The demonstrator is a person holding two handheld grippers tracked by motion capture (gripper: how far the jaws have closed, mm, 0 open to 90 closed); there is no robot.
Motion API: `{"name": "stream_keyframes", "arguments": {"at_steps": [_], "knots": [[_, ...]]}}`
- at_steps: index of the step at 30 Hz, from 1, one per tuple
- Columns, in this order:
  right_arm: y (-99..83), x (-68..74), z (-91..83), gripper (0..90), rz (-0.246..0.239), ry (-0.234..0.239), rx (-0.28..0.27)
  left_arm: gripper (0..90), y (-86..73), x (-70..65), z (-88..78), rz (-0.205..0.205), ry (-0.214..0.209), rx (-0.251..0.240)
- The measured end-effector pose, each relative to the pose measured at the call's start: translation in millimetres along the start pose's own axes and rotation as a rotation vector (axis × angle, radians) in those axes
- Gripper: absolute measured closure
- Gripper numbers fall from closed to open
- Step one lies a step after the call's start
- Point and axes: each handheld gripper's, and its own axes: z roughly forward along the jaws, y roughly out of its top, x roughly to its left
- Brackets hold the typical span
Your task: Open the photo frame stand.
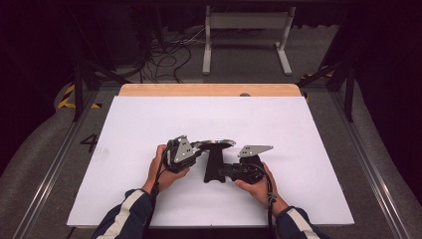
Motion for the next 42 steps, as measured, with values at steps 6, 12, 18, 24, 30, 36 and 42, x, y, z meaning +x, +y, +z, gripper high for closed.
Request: {"name": "stream_keyframes", "arguments": {"at_steps": [6, 12, 18, 24, 30, 36, 42], "knots": [[-1.1, 4.2, -2.1, 75.7, -0.042, -0.032, -0.001, 70.3, -3.5, 3.9, -2.4, -0.059, -0.033, -0.02], [-1.0, 5.6, -7.8, 73.2, -0.078, -0.064, -0.012, 61.1, -3.0, 6.5, -12.4, -0.075, -0.025, -0.033], [-1.8, 6.2, -12.6, 71.7, -0.083, -0.08, -0.016, 53.8, -7.0, 6.3, -28.8, -0.041, -0.014, -0.004], [-0.9, 9.5, -19.8, 72.4, -0.108, -0.105, -0.04, 44.3, -18.6, 10.3, -43.8, -0.068, -0.036, 0.004], [0.3, 10.8, -24.9, 74.2, -0.128, -0.13, -0.067, 40.0, -31.5, 11.1, -55.3, -0.09, -0.039, 0.023], [1.8, 12.9, -33.1, 75.0, -0.141, -0.171, -0.105, 33.7, -38.5, 6.9, -58.5, -0.084, -0.028, 0.057], [3.1, 18.0, -34.3, 76.6, -0.157, -0.176, -0.113, 30.0, -40.7, 6.6, -56.3, -0.084, -0.034, 0.069]]}}
